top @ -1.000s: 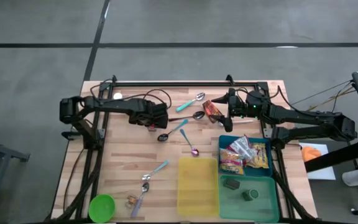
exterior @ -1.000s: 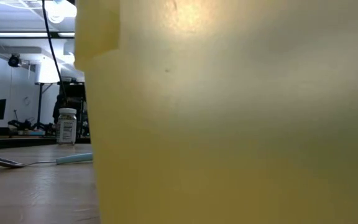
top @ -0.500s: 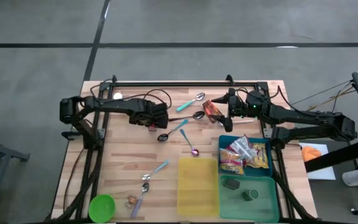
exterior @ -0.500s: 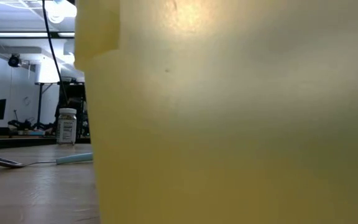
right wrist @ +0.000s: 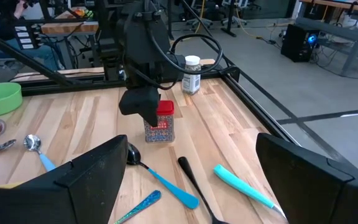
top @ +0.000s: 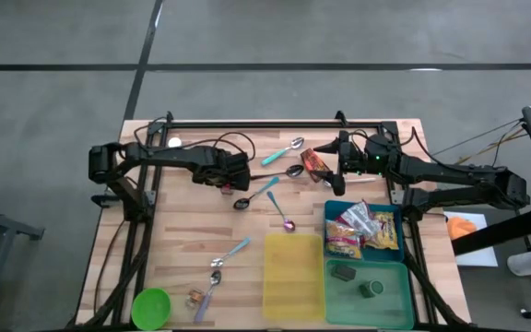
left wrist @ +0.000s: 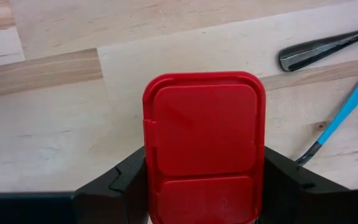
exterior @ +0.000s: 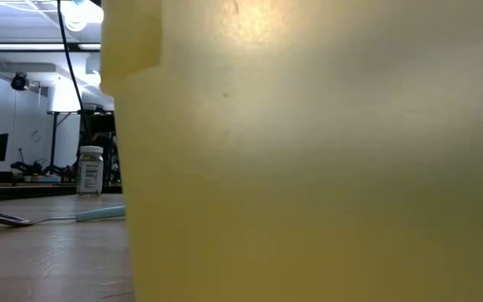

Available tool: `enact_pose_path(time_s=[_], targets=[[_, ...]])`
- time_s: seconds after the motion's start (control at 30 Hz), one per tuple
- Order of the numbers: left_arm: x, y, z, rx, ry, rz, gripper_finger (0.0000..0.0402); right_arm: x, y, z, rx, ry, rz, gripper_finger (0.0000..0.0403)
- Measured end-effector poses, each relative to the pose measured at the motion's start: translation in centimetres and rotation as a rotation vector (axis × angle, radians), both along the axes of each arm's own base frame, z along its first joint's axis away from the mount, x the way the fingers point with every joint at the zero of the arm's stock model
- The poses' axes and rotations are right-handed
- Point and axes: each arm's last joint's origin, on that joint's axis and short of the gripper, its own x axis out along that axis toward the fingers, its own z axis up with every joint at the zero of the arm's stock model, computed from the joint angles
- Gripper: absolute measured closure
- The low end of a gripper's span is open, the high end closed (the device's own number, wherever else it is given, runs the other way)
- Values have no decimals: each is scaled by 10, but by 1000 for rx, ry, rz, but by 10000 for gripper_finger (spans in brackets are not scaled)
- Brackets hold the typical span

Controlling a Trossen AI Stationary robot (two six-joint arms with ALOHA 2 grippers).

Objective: Pick & Place Food Item
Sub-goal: Put the red seasoning can into the green bin

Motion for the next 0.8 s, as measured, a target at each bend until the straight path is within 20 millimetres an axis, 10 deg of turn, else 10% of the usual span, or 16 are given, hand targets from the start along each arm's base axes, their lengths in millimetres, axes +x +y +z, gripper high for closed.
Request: enact_pose_path(time_s=[0.8], targets=[[23,-15,78,83,-283,-9,194,0,0,0,0,0,0,51]])
